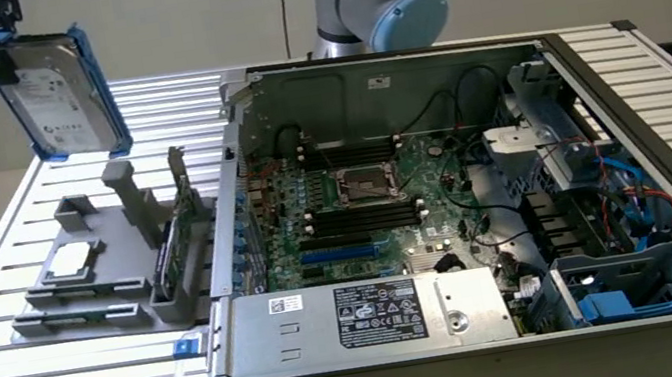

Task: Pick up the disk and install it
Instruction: 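Pick up the disk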

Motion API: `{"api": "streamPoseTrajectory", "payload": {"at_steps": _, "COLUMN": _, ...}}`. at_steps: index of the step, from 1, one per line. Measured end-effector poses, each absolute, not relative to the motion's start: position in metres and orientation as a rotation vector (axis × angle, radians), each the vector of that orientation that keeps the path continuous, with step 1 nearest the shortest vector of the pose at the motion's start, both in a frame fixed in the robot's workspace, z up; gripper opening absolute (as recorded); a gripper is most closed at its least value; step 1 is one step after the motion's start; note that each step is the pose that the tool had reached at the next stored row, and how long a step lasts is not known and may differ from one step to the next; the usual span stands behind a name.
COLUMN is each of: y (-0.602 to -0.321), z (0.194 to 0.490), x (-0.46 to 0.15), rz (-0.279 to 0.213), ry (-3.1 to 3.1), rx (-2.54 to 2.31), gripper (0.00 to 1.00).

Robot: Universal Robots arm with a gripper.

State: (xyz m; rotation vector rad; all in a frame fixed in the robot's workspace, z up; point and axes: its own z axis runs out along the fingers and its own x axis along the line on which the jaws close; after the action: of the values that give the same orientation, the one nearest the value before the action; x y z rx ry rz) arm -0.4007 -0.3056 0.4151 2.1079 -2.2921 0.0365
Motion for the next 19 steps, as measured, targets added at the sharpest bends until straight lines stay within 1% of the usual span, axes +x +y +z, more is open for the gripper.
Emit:
{"api": "streamPoseTrajectory", "payload": {"at_steps": 8, "y": -0.31, "z": 0.448, "x": -0.364, "rz": 0.029, "ry": -2.294, "rx": 2.11, "gripper": 0.33}}
{"api": "streamPoseTrajectory", "payload": {"at_steps": 19, "y": -0.322, "z": 0.467, "x": -0.314, "rz": 0.023, "ry": -2.296, "rx": 2.112, "gripper": 0.33}}
